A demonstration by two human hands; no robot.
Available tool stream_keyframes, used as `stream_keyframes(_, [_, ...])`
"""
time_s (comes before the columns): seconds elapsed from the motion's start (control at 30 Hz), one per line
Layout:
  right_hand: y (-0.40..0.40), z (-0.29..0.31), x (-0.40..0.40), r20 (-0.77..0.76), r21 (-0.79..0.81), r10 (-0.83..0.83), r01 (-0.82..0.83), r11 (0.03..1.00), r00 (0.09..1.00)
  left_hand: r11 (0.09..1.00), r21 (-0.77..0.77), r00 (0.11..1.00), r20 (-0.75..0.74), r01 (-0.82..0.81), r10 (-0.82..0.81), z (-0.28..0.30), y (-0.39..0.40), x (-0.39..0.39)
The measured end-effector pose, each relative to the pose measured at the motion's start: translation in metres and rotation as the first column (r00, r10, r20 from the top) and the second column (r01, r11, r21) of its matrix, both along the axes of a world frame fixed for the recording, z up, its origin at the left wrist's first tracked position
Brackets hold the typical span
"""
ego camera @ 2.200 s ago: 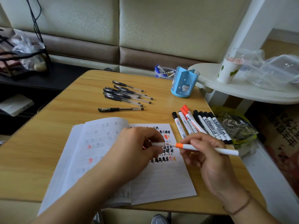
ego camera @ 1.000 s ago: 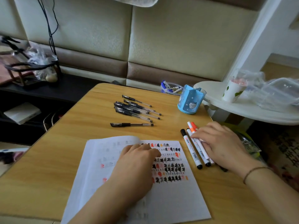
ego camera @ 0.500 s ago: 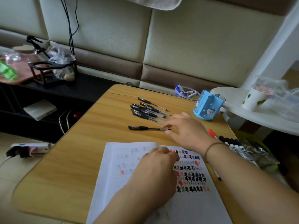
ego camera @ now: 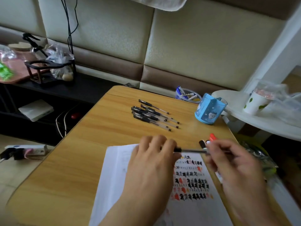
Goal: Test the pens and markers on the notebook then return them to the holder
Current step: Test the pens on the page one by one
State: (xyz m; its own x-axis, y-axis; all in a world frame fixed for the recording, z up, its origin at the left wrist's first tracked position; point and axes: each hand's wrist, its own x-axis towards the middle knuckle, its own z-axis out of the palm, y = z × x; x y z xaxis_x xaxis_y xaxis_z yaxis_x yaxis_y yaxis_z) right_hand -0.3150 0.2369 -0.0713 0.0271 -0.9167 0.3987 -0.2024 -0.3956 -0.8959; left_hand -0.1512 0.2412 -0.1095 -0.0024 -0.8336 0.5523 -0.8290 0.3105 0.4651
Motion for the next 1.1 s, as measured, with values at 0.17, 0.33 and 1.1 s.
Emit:
stream_keyframes(0.17, [0.018,-0.019,0.003,0.277,0.224,0.122,-0.187,0.956,0.953,0.903,0.130,0.911,-0.111,0.410,-0.398,0.006,0.018,-0.023])
stream_keyframes(0.33, [0.015,-0.031,-0.013,0.260,0.231,0.207,-0.269,0.935,0.943,0.813,0.125,0.815,-0.224,0.568,-0.535,0.007,0.024,-0.017])
stream_keyframes(1.1, [0.014,-0.068,0.004,-0.137,0.123,0.163,-0.147,0.982,0.977,0.856,0.426,0.948,-0.010,0.293,-0.319,-0.014,0.026,0.030])
